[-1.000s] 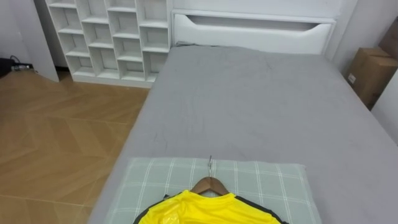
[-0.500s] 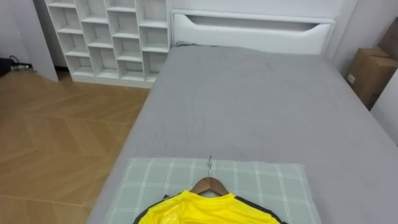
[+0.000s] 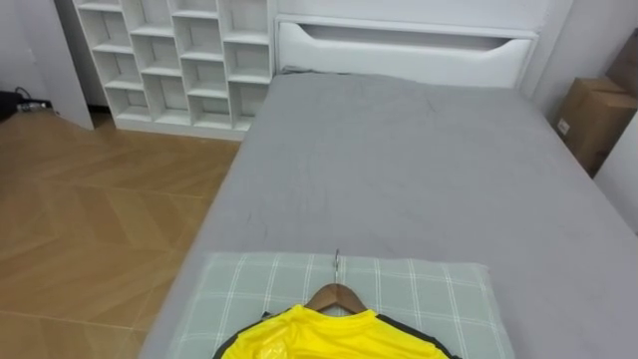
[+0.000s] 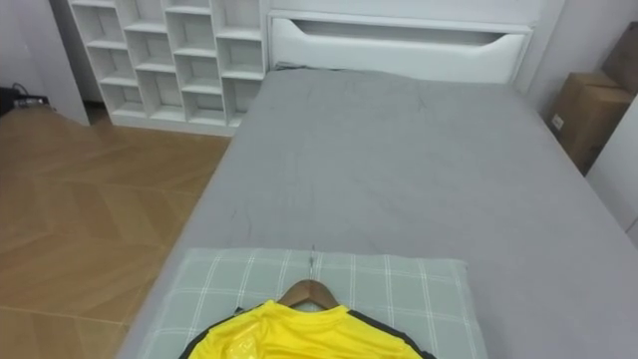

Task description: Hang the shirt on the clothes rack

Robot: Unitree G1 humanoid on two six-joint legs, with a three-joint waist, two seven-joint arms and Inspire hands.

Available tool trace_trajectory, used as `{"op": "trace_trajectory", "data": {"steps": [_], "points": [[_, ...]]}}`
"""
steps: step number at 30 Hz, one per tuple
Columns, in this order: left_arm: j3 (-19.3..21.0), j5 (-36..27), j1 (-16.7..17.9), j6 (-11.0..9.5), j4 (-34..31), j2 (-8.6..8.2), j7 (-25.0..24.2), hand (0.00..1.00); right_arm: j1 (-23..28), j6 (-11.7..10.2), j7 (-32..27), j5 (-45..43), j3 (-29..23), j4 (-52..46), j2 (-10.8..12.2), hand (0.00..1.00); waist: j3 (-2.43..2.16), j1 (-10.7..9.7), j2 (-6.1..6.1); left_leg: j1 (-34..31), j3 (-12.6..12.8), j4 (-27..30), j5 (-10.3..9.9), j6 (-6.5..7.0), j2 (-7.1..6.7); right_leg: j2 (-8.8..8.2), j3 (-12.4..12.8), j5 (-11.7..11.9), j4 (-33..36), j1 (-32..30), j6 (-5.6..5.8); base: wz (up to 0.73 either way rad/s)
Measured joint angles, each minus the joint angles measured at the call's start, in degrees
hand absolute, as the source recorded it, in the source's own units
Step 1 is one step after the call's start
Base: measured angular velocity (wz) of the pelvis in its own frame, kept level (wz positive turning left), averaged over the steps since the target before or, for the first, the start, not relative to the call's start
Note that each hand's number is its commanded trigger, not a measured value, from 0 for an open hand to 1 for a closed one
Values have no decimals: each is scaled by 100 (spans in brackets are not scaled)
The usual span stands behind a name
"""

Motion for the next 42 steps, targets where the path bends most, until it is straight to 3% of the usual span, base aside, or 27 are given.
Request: {"op": "trace_trajectory", "data": {"steps": [10, 17, 21, 25, 29, 35, 42], "points": [[509, 4, 162, -89, -175, 55, 909, 0, -19, -27, -147, -10, -124, 11, -6, 0, 20, -2, 75, 92, -68, 24, -18, 11, -12, -11, -58, 0, 2, 133, 1, 3], [862, 286, 182, -500, -359, 107, 1645, 0, 27, -76, -147, -87, -282, 12, -122, 0, 14, -6, 206, 139, -113, 46, -14, 11, -28, -13, -49, -6, -33, 207, 6, 3], [884, 294, 196, -577, -448, 108, 1949, 0, 27, -83, -150, -89, -282, 11, -148, 0, 17, -5, 194, 168, -117, 41, -14, 10, -66, -14, -57, -7, -31, 218, 8, 0], [855, 302, 214, -653, -1235, 120, 2305, 0, 59, -120, -145, -95, -279, -16, -210, 0, 15, -9, 171, 104, -165, 50, -11, 16, -92, -37, -107, -21, -31, 183, 28, 6], [632, 690, 88, -765, -1562, 267, 2516, 0, 54, -120, -146, -135, -277, -22, -234, 0, 9, -22, 184, 107, -183, 38, -12, 19, -100, -49, -113, -25, -34, 189, 36, 1], [363, 1683, 58, -877, -2411, 263, 2891, 0, 75, -126, -145, -185, -269, -168, -231, 0, -9, -66, 182, 107, -194, 31, -15, 22, -99, -48, -164, -23, -16, 198, 37, 0], [188, 3053, -67, -927, -2735, 257, 2902, 0, 58, -145, -143, -402, -274, -155, -235, 0, -18, -166, 209, 103, -206, 35, -14, 22, -90, -45, -175, -21, -15, 174, 35, 0]]}}
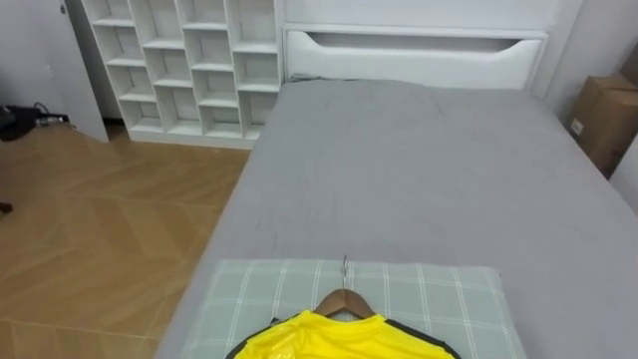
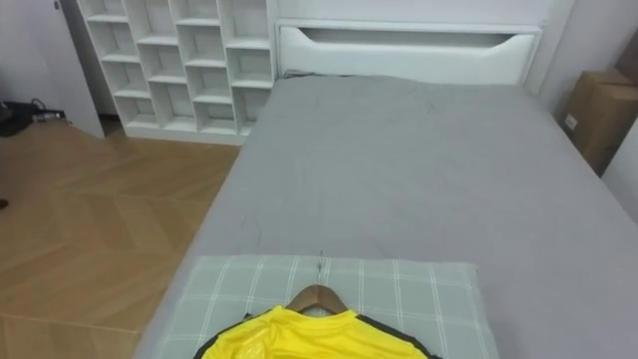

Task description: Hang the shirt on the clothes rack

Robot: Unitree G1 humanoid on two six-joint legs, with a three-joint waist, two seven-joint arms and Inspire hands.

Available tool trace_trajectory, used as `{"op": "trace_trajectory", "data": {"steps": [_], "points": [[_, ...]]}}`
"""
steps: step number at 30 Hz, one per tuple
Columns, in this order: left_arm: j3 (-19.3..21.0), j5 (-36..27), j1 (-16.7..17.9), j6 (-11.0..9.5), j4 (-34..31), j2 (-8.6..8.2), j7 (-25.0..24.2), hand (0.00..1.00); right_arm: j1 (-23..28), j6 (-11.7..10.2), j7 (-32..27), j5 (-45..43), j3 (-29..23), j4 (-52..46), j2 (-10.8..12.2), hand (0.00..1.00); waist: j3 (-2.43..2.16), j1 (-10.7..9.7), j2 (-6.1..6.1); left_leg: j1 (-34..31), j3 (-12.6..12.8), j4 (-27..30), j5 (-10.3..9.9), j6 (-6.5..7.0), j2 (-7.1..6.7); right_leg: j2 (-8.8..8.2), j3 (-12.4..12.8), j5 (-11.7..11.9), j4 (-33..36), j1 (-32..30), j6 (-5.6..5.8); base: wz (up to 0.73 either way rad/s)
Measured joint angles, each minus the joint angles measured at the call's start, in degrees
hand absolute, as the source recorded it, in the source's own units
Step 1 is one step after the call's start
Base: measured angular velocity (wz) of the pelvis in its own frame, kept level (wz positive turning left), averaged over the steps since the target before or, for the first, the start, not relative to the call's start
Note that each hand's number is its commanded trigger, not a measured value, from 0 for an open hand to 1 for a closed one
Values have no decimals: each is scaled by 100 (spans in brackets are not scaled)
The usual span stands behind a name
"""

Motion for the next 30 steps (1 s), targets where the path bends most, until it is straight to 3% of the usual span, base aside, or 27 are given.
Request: {"op": "trace_trajectory", "data": {"steps": [3, 9, 13, 30], "points": [[-30, 326, -80, 1, -78, 0, -5, 0, -1, -48, 0, -6, 11, 0, -5, 0, -16, 0, -9, -1, 34, -4, 0, 0, -2, 5, 44, 0, 0, -16, 0, -6], [-590, 1304, -34, 127, -1081, 112, -58, 0, -24, -32, -1, -20, 39, -1, -25, 0, -23, -82, 5, 1, -12, 4, 1, 1, -3, -15, -10, 5, 3, -1, 4, 4], [-801, 1696, -36, 222, -1133, 151, -190, 0, -34, -24, 5, -18, 40, -2, -25, 0, -23, -187, 20, 11, -7, 1, 1, 1, -3, -12, -1, 5, 0, 8, 4, -1], [-1013, 1734, -36, 576, -1130, 154, -672, 0, -117, 123, 136, -59, 36, 5, -78, 0, -2, -328, 55, 52, 89, -15, 1, 1, 3, 13, 152, 8, 1, 6, -2, -2]]}}
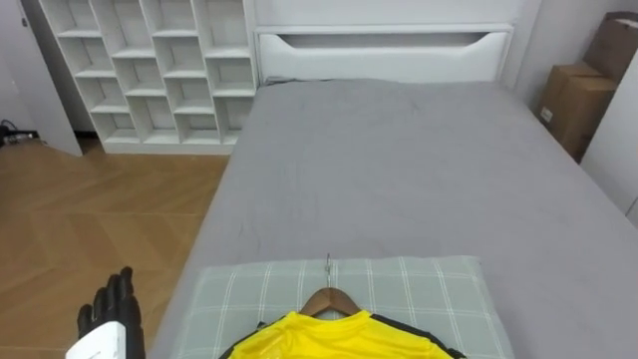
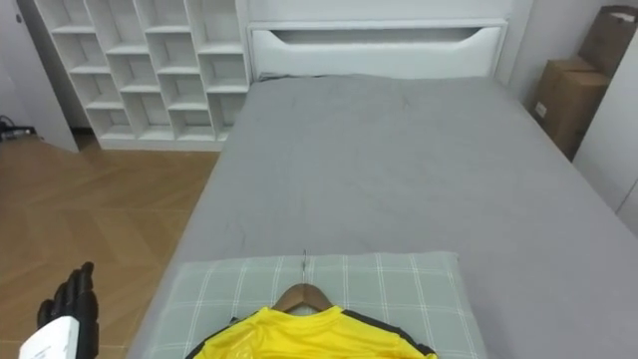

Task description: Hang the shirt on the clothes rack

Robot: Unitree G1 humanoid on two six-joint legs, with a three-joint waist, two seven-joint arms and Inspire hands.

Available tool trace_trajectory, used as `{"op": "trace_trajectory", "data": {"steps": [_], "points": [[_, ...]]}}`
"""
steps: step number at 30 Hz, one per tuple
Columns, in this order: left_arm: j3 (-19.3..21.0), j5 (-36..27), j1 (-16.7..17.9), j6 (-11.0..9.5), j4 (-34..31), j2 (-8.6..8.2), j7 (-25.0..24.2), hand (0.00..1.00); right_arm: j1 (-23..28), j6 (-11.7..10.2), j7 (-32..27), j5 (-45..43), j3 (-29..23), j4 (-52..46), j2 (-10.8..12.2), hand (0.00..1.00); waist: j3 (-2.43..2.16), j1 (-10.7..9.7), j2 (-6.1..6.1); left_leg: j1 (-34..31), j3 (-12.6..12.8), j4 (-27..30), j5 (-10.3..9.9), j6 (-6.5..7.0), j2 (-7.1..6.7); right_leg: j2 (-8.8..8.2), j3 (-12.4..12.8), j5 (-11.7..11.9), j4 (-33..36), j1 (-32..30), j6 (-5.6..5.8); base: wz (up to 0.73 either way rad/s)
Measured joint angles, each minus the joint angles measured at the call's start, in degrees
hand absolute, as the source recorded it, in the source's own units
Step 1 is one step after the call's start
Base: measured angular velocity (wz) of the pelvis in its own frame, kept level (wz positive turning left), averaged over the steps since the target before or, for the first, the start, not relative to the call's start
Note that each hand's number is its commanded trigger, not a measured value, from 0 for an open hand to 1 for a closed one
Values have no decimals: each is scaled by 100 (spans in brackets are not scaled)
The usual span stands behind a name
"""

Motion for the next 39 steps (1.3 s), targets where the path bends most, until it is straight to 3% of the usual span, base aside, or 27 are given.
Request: {"op": "trace_trajectory", "data": {"steps": [10, 18, 21, 30, 39], "points": [[-74, 440, -7, 293, 7, 2, -247, 0, -5, 23, 61, 22, 10, -13, -33, 0, -1, -13, -2, -41, 58, -24, 0, 0, 7, 18, 134, 2, 10, -75, -3, -3], [-126, 439, -141, 351, 440, 6, -424, 0, 19, 23, 50, 148, 8, -77, -40, 0, 28, -129, 22, 51, 129, -79, -2, 0, 53, 16, 171, 2, 19, 19, -3, -4], [-206, 440, -336, 374, 745, 5, -519, 0, 55, 22, 61, 263, 2, -78, -71, 0, 46, -193, 49, 55, 168, -76, -3, 1, 55, 18, 210, 3, 29, 19, -2, -5], [-236, 615, -578, 387, 1277, 5, -618, 0, 59, 15, 90, 198, -226, -103, -86, 0, 39, -476, 73, 53, 249, -75, -2, 0, 72, 35, 318, 2, 88, -109, -2, -5], [-237, 618, -714, 402, 1417, 5, -624, 0, 101, 15, 65, 197, -333, -28, -121, 0, 46, -484, 54, 32, 332, -83, -2, 1, 83, 42, 406, 2, 139, -198, -2, -5]]}}
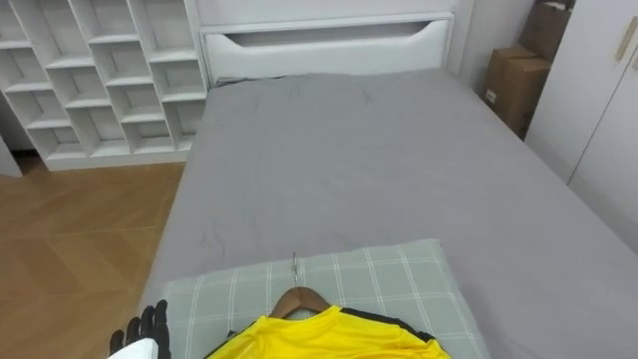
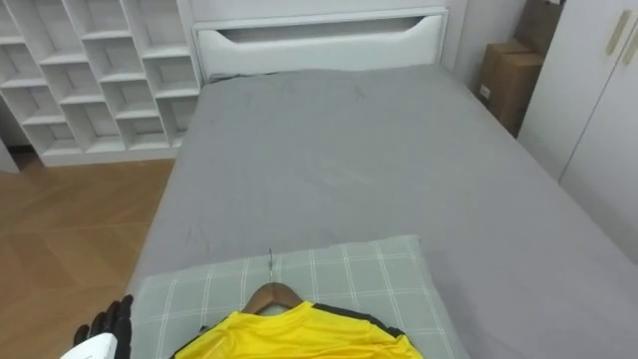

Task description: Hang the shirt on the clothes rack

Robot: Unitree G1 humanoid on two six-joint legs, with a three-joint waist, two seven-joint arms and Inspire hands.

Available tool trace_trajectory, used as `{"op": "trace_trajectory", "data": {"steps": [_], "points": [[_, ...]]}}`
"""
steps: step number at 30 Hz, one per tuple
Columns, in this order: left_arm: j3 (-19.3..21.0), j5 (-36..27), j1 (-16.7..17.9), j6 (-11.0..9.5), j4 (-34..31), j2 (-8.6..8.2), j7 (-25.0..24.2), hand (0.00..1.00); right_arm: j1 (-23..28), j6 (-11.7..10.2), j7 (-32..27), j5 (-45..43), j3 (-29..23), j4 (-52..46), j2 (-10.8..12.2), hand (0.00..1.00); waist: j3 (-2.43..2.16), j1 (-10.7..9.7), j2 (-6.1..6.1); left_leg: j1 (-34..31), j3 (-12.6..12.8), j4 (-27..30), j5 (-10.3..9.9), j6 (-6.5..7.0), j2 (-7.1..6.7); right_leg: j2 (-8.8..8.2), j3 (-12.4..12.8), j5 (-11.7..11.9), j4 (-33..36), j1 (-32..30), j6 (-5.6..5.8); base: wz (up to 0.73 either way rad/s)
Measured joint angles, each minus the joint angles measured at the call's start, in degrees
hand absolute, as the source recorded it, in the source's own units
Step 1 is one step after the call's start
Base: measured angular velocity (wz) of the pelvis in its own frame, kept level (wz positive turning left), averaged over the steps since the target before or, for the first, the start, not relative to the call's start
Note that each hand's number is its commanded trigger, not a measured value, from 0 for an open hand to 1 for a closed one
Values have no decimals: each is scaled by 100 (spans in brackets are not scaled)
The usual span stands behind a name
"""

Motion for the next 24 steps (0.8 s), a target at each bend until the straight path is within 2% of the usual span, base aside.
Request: {"op": "trace_trajectory", "data": {"steps": [5, 10, 13, 18, 21, 24], "points": [[-50, -1, -110, 80, 0, 7, -151, 0, 52, 12, -104, -32, 1, 39, -58, 0, -2, -7, 4, -51, 6, 14, 1, 1, 1, -3, 0, 0, 37, -48, 0, 0], [-72, 0, -328, 160, 6, 5, -289, 0, 191, 20, -171, -170, 2, 61, -135, 0, -40, -23, 68, -83, 27, 27, 2, 3, 3, -2, 22, 3, 46, -97, -2, -1], [-64, -4, -600, 189, 262, 9, -341, 0, 191, 153, -218, -587, 5, 167, -202, 0, -38, -23, 102, -75, 58, 25, 2, 3, 7, 3, 39, 3, 62, -103, -2, -4], [-65, -9, -710, 264, 604, 8, -380, 0, 233, 400, -214, -1170, 15, 276, -215, 0, -1, -139, 48, -79, 99, 14, 2, 2, 20, 16, 92, 2, 96, -129, -4, -6], [-58, -7, -747, 272, 629, 10, -413, 0, 264, 557, -204, -1376, 27, 304, -190, 0, 47, -154, -38, -93, 170, 9, 2, 2, 31, 24, 179, 1, 150, -198, -4, -11], [-59, -7, -826, 272, 650, 11, -484, 0, 307, 639, -202, -1416, 123, 323, -181, 0, 34, -157, -112, -92, 181, 11, 2, 2, 29, 23, 192, 1, 148, -216, -4, -1]]}}
